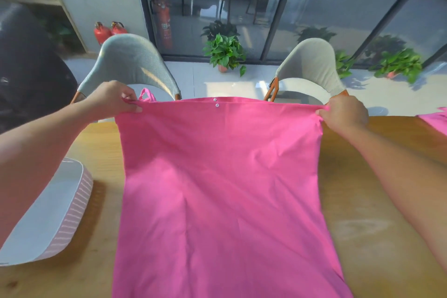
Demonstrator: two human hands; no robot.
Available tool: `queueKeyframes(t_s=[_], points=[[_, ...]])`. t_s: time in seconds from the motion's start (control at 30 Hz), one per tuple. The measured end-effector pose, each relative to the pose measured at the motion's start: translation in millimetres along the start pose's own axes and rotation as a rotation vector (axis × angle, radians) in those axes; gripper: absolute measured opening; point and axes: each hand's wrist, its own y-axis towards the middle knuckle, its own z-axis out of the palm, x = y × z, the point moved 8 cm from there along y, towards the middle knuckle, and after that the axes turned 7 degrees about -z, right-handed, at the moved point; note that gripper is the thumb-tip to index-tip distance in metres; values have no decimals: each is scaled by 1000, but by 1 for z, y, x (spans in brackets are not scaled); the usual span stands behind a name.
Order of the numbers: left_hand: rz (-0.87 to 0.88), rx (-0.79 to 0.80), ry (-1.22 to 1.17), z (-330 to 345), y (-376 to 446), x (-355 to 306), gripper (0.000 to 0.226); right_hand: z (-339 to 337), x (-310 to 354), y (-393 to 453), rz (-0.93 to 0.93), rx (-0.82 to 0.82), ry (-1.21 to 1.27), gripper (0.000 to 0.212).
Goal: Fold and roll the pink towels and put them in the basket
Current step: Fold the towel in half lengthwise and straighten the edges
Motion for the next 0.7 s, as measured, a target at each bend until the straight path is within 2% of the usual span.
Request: queueKeyframes(t_s=[0.27, 0.37, 0.47, 0.6, 0.7], points=[[-32, -104, 8, -87, -107, -44, 22, -116, -42, -64, -78, -22, -187, 34], [-14, -218, 0, -119, -159, -62, 17, -156, -63, -93, -92, -70, -207, 31], [1, -327, -50, -144, -217, -80, 24, -194, -84, -127, -96, -128, -216, 37], [40, -417, -36, -166, -292, -106, 23, -234, -126, -172, -86, -183, -44, 42], [83, -431, 25, -181, -344, -125, 10, -261, -166, -201, -84, -192, 138, 30]])
